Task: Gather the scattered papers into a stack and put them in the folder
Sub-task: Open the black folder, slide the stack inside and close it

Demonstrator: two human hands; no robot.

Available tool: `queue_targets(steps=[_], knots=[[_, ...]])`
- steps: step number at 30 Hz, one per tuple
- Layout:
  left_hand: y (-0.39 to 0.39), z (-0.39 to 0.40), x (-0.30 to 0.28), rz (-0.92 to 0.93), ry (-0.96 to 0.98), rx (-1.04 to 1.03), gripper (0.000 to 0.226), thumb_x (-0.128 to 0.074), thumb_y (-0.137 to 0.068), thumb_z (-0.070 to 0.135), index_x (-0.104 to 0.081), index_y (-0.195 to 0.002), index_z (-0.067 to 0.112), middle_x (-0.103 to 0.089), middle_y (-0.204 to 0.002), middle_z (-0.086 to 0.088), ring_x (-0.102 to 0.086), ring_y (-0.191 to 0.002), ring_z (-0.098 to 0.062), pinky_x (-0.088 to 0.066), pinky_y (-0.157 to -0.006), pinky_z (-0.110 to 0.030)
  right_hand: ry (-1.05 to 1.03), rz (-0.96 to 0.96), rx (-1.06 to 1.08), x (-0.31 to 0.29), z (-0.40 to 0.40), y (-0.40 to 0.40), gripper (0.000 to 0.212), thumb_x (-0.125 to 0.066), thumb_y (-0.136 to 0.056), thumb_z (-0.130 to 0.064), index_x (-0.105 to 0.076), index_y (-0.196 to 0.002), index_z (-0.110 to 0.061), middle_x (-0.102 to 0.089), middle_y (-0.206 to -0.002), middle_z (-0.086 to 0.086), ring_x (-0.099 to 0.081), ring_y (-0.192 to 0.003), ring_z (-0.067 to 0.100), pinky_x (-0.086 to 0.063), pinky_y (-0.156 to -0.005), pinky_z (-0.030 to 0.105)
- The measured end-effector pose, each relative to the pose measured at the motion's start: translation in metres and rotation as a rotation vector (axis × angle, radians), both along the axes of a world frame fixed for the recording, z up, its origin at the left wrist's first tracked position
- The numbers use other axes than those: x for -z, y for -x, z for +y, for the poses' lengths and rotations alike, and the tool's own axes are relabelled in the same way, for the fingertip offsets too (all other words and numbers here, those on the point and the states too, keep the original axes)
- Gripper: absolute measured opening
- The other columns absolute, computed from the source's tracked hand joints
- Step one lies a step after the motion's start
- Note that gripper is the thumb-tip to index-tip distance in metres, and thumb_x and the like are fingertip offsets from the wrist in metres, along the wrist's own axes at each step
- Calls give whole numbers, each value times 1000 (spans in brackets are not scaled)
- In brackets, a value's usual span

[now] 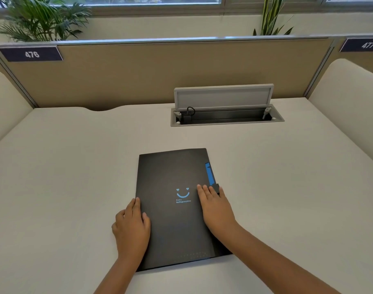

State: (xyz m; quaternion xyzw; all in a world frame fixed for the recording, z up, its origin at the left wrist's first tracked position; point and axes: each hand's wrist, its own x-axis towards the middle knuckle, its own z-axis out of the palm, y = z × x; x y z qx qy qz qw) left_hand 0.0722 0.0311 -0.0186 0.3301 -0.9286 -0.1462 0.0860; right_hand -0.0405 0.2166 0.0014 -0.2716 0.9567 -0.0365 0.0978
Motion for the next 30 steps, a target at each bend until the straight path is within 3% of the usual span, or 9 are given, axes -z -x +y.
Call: queue_targets(steps=[5,11,14,18,21,23,26,27,30], knots=[[0,1,-4,-10,-5,-3,46,-45,-89,21,-44,-133,12,-48,-138,-4,-46,-112,-32,-41,-87,-47,-5,-33,-5,-3,-5,-1,56,-29,-96,-7,-5,-147,-10,-10,-157,13,-11,-144,29,-7,-118,43],[-11,13,-17,-42,44,70,50,-40,-91,35,-38,-137,16,-35,-147,-4,-43,-124,-26,-42,-93,-41,495,-270,201,-13,25,-10,60,-38,-92,-12,-17,-144,-31,-33,-150,1,-46,-122,17,-40,-96,28],[-30,32,-17,-18,102,333,57,-30,-83,56,-60,-118,21,-46,-140,-1,-58,-113,-26,-51,-83,-44,600,-227,270,-9,36,-25,62,-42,-95,-24,-8,-146,-30,-14,-157,-7,-24,-141,12,-29,-109,27],[-53,63,1,-129,484,586,46,-18,-88,59,-49,-114,38,-56,-129,19,-24,-139,-21,-23,-102,-48,526,-265,300,-5,37,-41,69,-42,-94,-36,2,-146,-29,-13,-156,-4,-17,-143,13,-25,-112,29],[-62,69,9,-208,362,603,57,-18,-84,58,-70,-94,39,-73,-101,11,-68,-99,-21,-37,-93,-45,653,-339,325,-9,27,-41,68,-52,-91,-31,-12,-146,-27,-34,-147,-10,-36,-130,6,-29,-105,18],[-56,61,4,-161,350,586,61,-14,-88,53,-72,-92,34,-72,-106,3,-71,-87,-20,-36,-86,-39,755,-421,359,-13,22,-35,64,-56,-90,-25,-20,-143,-27,-47,-134,-13,-46,-111,-3,-32,-92,6],[-43,33,-12,-5,388,574,51,-1,-95,36,-38,-129,30,-16,-155,-2,-28,-135,1,-12,-112,-29,865,-527,365,-13,14,-28,59,-59,-88,-24,-26,-137,-33,-50,-128,-14,-47,-110,0,-34,-99,17],[-39,23,-14,65,488,554,50,2,-96,32,-20,-140,25,4,-157,-6,-8,-142,-10,4,-113,-23,872,-554,346,-12,10,-26,61,-61,-87,-25,-25,-136,-34,-47,-128,-16,-45,-115,3,-34,-102,21],[-40,-9,2,20,760,593,54,1,-94,24,-6,-142,-1,6,-152,-26,-14,-139,-35,7,-110,-29,897,-652,285,-14,-8,-21,68,-66,-83,-28,-23,-135,-37,-43,-126,-21,-45,-122,8,-36,-104,26]])
